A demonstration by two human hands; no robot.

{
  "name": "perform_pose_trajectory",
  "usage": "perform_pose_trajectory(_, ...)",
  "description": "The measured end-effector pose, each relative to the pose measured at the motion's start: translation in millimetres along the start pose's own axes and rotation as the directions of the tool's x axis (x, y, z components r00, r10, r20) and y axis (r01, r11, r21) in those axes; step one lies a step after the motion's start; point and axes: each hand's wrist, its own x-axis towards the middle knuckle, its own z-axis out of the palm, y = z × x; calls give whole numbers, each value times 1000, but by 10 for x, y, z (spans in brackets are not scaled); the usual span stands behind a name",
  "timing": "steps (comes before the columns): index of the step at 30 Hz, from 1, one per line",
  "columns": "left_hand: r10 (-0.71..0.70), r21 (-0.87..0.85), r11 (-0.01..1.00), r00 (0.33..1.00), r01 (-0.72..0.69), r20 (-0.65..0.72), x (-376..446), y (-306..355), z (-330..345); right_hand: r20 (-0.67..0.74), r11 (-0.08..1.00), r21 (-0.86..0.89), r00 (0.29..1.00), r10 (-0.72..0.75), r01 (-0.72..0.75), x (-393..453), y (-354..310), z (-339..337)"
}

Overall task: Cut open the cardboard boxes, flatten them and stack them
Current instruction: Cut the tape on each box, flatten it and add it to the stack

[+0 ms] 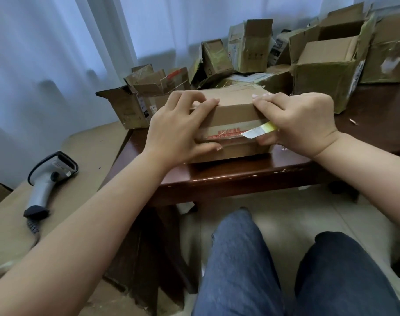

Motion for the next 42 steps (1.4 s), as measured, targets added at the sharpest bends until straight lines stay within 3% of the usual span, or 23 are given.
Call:
perform_pose_trajectory(6,50,98,994,996,-43,-76,-89,-9,56,-24,1000,3,1000,-13,13,-59,-52,26)
perform_pose_trajectory(12,20,49,999,997,-24,78,-125,50,-19,2,998,11,998,55,-55,-109,-114,81)
perform_pose_trajectory(18,92,42,994,984,-100,155,40,9,-214,194,979,197,981,7,-46,32,-26,-177)
perform_pose_trajectory(23,69,-181,983,969,-25,239,129,-91,-391,411,926,301,907,89,-228,188,21,-382)
perform_pose_trajectory(27,18,-319,942,934,104,358,235,-203,-448,517,843,399,848,117,-360,369,166,-471)
perform_pose_trajectory(31,-140,-473,821,916,320,376,263,-347,-383,405,665,524,843,355,-532,300,273,-364)
perform_pose_trajectory(37,-333,-533,729,902,431,274,341,-374,-208,366,383,664,726,582,-642,336,161,-150)
perform_pose_trajectory(40,-436,-535,691,871,486,228,355,-364,-72,428,333,633,675,601,-699,412,102,-54)
perform_pose_trajectory(42,-447,-564,668,868,486,219,357,-344,0,508,224,633,615,603,-742,456,104,-8)
